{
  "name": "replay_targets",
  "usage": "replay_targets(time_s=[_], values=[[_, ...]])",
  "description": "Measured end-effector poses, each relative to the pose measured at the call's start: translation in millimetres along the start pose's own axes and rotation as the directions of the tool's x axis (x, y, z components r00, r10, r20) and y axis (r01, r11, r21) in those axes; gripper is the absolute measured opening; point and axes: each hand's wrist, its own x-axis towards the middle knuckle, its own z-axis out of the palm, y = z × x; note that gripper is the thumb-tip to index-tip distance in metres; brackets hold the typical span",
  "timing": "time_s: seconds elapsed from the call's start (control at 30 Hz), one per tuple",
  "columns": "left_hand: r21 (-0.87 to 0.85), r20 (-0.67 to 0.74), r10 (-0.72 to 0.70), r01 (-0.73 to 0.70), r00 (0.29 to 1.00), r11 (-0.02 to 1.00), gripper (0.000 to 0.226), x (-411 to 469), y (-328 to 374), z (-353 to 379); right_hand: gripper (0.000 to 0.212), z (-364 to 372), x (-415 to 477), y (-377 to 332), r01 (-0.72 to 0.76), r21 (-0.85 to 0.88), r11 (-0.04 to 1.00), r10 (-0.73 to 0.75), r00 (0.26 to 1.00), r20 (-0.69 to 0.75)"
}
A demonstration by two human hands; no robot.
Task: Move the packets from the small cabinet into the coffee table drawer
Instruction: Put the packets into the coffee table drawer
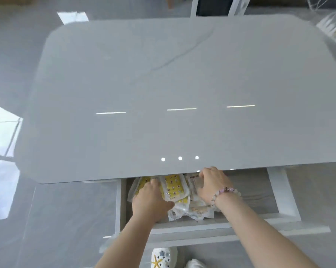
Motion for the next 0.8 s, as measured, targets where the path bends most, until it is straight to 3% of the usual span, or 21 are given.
replay_targets(time_s=[0.2, 0.3, 0.47, 0.57, 0.8], values=[[0.331, -0.301, 0.200, -0.095, 0.932, 0.939, 0.062, -74.5, 25.0, -132.0, 0.031, -130.6, -84.4, -38.1, 0.163, -0.163, 0.973, -0.200, 0.949, -0.245], [0.328, -0.433, 0.240, -0.096, 0.869, 0.940, 0.067, -124.1, 44.7, -199.5, 0.038, -197.7, -136.8, -49.3, 0.229, -0.256, 0.939, -0.306, 0.895, -0.323], [0.352, -0.530, 0.210, -0.012, 0.821, 0.936, 0.064, -187.9, 62.0, -272.5, 0.046, -282.1, -193.7, -68.9, 0.230, -0.366, 0.902, -0.386, 0.808, -0.445], [0.353, -0.592, 0.165, 0.069, 0.789, 0.933, 0.059, -222.3, 53.6, -305.9, 0.049, -310.6, -222.2, -94.9, 0.262, -0.335, 0.905, -0.409, 0.749, -0.522], [0.255, -0.729, 0.018, 0.248, 0.684, 0.935, 0.057, -315.4, -23.7, -351.8, 0.055, -321.9, -282.0, -195.5, 0.444, -0.513, 0.735, -0.674, 0.563, -0.479]])
